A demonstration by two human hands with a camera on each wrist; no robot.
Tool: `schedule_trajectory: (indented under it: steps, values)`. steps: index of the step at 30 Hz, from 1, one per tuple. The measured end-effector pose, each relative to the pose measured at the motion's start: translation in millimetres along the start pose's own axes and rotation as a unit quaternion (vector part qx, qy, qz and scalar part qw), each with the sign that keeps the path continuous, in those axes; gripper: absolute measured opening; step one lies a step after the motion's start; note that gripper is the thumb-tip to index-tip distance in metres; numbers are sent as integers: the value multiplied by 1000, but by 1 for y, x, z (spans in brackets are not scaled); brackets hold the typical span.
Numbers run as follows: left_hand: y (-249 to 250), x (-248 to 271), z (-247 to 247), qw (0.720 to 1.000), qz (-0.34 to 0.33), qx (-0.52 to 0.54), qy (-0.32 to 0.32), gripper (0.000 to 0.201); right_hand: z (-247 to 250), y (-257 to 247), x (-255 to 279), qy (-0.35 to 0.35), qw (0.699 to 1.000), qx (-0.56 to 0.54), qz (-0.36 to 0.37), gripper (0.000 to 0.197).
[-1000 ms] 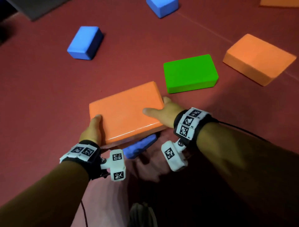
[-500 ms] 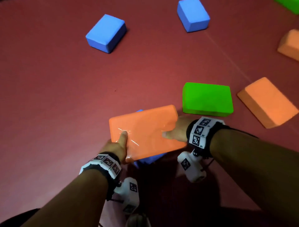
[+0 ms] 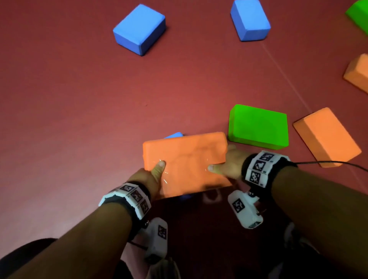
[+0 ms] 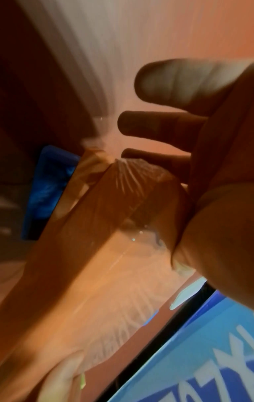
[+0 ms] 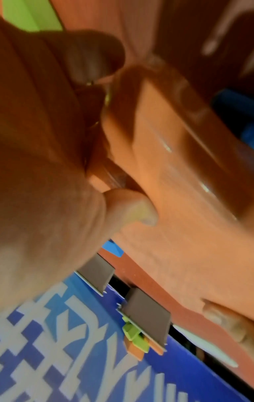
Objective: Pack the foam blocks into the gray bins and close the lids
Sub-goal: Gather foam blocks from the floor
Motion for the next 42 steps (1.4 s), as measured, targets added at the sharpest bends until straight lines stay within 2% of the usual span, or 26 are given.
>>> schedule_trajectory:
  steps: [2, 3, 4, 5, 6, 7, 9, 10, 12, 15, 17, 19, 21, 22, 24, 26, 28, 29, 30, 32, 33, 35, 39, 42]
  values:
    - [-4, 3, -1, 999, 7, 50, -15, 84, -6, 13, -12, 28, 997, -68, -6, 107]
    - [-6, 5, -2, 995, 21, 97, -31, 87, -7, 16, -14, 31, 991, -130, 7, 106]
    - [-9, 9, -3, 986, 37, 154, -46, 98, -9, 20, -22, 26, 983, -179, 12, 90]
    - [-9, 10, -5, 976, 45, 205, -62, 113, -12, 22, -23, -9, 972, -234, 16, 68]
    - [-9, 10, -7, 966, 46, 242, -74, 120, -10, 16, -17, -28, 962, -269, 28, 56]
    - [-9, 10, -10, 960, 41, 265, -78, 113, -7, 14, -15, -49, 954, -292, 41, 53]
    - [-11, 14, -18, 950, 55, 304, -52, 81, 2, 7, -17, -83, 950, -294, 68, 51]
    - [-15, 15, -24, 943, 70, 323, -37, 74, 9, 4, -28, -87, 951, -287, 77, 53]
    - [-21, 27, -42, 916, 94, 386, -45, 75, 34, -22, -38, -84, 952, -266, 127, 59]
    - [-14, 54, -78, 878, 87, 460, -101, 70, 68, -86, -34, -101, 939, -240, 224, 46]
    - [-1, 70, -102, 874, 46, 469, -118, 58, 71, -124, -34, -126, 938, -186, 264, 44]
    - [8, 80, -118, 889, 5, 445, -113, 34, 65, -140, -38, -116, 953, -83, 268, 47]
    - [-2, 81, -120, 924, -12, 365, -113, 18, 57, -134, -45, -72, 966, 24, 246, 49]
    - [-11, 82, -112, 938, -17, 325, -122, 17, 56, -125, -50, -47, 972, 26, 229, 51]
    - [-36, 76, -88, 952, 1, 279, -127, 29, 53, -100, -60, -14, 976, -54, 211, 61]
    - [-63, 62, -51, 937, 61, 340, -41, 46, 44, -71, -67, -5, 966, -177, 190, 67]
    - [-85, 45, -14, 896, 106, 420, 96, 48, 29, -38, -70, -5, 950, -278, 144, 65]
    - [-88, 37, -4, 883, 110, 438, 133, 46, 20, -20, -71, -4, 939, -324, 111, 67]
    - [-86, 29, 1, 878, 104, 446, 140, 44, 9, -2, -73, -4, 931, -358, 73, 75]
    - [-78, 12, -3, 894, 89, 424, 115, 44, -11, 32, -75, -1, 931, -366, 7, 95]
    - [-75, 6, -7, 905, 79, 407, 100, 46, -20, 45, -76, 4, 934, -356, -17, 98]
    - [-66, -2, -14, 917, 59, 386, 78, 53, -38, 60, -73, -8, 932, -358, -51, 94]
    - [-57, -10, -17, 917, 43, 390, 64, 68, -62, 51, -60, -79, 897, -429, -65, 74]
    - [-55, -14, -16, 918, 31, 392, 49, 85, -67, 40, -55, -102, 885, -451, -46, 82]
Point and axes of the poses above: each hand's wrist, its own x-axis away from the middle knuckle, its own z-axis out of the back of the hand, y = z × x, the point moved 3 cm from there along -x, towards the middle knuckle, and after that the axes turned 9 degrees about -x, right-handed, at the moved point
